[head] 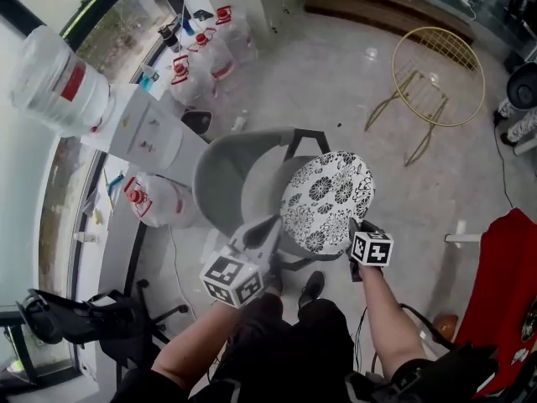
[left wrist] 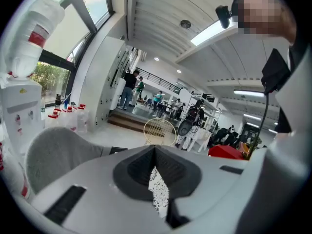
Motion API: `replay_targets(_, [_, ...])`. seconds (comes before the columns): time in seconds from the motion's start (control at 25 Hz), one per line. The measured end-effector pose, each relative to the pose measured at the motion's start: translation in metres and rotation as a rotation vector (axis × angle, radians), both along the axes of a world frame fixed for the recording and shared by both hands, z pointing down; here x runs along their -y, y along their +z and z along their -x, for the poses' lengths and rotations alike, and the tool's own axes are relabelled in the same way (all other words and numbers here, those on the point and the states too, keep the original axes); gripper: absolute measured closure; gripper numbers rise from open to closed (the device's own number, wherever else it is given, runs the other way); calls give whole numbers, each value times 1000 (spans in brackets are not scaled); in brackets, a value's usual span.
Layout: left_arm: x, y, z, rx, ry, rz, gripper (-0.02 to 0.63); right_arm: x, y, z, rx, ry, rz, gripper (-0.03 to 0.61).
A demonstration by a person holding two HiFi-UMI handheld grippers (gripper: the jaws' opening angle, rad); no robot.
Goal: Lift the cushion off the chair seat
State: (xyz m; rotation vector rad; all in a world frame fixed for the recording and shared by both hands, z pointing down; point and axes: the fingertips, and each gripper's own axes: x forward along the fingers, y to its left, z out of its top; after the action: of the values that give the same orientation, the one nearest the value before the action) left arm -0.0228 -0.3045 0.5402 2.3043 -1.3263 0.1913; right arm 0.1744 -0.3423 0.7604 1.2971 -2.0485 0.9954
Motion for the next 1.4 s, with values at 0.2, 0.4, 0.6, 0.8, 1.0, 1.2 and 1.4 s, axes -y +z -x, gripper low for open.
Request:
replay_targets(0.2, [-13, -19, 2, 26, -5, -37, 606, -9, -26, 5, -12, -42, -48, 545])
replay_targets(0.4, [-23, -34, 6, 34, -26, -50, 606, -18, -58, 9, -23, -76, -98, 546])
replay_targets(0.6, [-32, -41, 2, 52, -42, -61, 606, -24, -89, 12, -9, -103, -160, 546])
replay_targets(0.8, [-37, -48, -5, 60, -38, -85, 606, -30, -121, 10, 18, -91, -216, 546])
replay_targets(1.0, [-39, -62, -5, 65, -22, -124, 606, -29, -163, 8, 18, -72, -291, 546])
replay_targets(1.2, [-39, -78, 4, 71, -11, -167, 606, -27, -210, 21, 15, -77, -378, 546])
replay_targets(1.4, [-43, -92, 13, 75, 14, -193, 606, -33, -255, 33, 27, -55, -462, 546])
